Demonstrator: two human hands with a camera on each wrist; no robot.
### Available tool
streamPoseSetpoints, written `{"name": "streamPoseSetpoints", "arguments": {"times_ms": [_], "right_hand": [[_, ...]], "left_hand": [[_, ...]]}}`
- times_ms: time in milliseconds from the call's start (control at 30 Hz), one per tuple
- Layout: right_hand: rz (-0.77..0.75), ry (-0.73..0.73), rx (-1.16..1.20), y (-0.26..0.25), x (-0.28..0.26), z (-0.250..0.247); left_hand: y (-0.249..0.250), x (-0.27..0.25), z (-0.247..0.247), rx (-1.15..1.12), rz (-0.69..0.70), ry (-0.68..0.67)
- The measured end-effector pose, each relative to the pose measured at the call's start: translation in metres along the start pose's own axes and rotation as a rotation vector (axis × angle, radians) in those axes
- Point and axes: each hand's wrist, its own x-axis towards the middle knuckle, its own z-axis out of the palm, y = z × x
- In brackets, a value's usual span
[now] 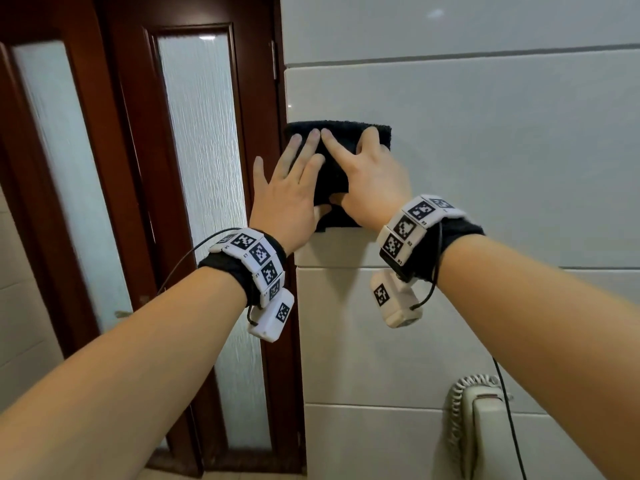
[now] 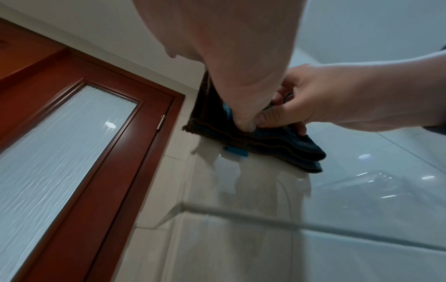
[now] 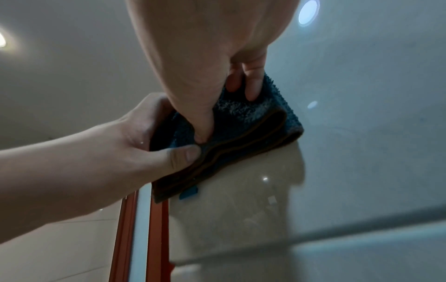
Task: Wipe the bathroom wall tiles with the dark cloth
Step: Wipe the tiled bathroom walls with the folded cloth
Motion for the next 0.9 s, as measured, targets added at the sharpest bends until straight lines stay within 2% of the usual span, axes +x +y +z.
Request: {"name": "streamPoseSetpoints", "arguments": {"times_ms": [433, 733, 900], "right_hand": [[-0.044, -0.082, -0.009, -0.035, -0.060, 0.056], [-0.067, -0.105, 0.029, -0.026, -0.063, 0.052], [-0.056, -0.100, 0.023, 0.000, -0.068, 0.048]], "left_hand": [[-0.004, -0.092, 0.042, -0.015, -0.065, -0.040], [0.005, -0.088, 0.032, 0.130, -0.054, -0.069], [0.028, -0.080, 0.034, 0.185, -0.034, -0.101]]}}
